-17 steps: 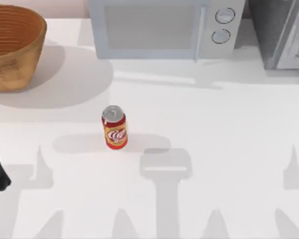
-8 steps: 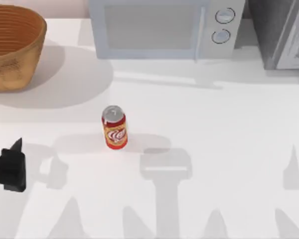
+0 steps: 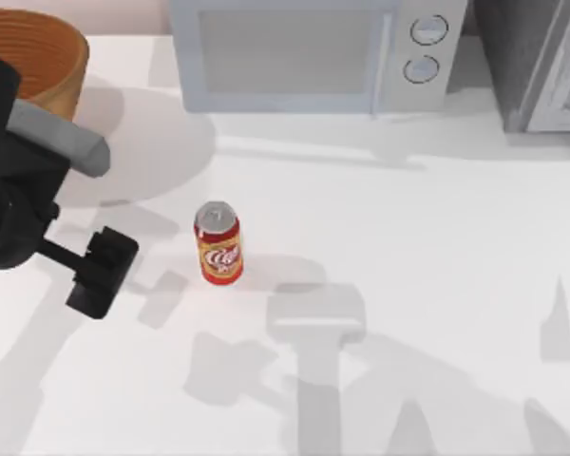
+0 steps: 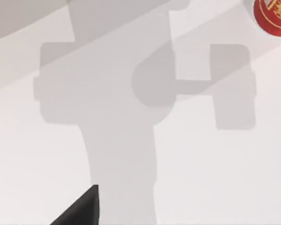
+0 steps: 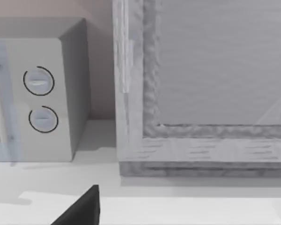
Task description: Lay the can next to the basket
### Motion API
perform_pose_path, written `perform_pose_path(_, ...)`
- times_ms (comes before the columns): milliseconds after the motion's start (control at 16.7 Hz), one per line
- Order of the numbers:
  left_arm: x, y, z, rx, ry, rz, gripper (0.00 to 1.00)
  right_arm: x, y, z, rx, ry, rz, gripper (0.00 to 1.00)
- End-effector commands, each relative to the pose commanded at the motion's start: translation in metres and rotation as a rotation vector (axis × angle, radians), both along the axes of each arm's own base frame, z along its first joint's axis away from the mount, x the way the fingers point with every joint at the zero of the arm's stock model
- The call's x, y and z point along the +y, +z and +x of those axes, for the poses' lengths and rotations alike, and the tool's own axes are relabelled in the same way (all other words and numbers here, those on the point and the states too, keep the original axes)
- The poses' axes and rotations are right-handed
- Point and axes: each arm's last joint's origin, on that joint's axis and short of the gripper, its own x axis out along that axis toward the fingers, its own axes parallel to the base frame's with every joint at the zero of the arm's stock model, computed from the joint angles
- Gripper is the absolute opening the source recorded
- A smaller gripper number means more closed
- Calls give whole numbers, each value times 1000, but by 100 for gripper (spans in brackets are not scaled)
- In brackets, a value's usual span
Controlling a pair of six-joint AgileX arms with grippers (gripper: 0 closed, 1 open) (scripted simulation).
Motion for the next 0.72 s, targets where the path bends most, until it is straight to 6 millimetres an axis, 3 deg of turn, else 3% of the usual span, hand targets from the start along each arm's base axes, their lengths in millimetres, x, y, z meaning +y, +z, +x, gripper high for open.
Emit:
perform_pose_path(420,-78,-9,94,340,-193,164,100,0,0,0,0,0,0,100)
perform_pose_path(720,-120,-24,134,428,-270,218,100,0,0,0,0,0,0,100)
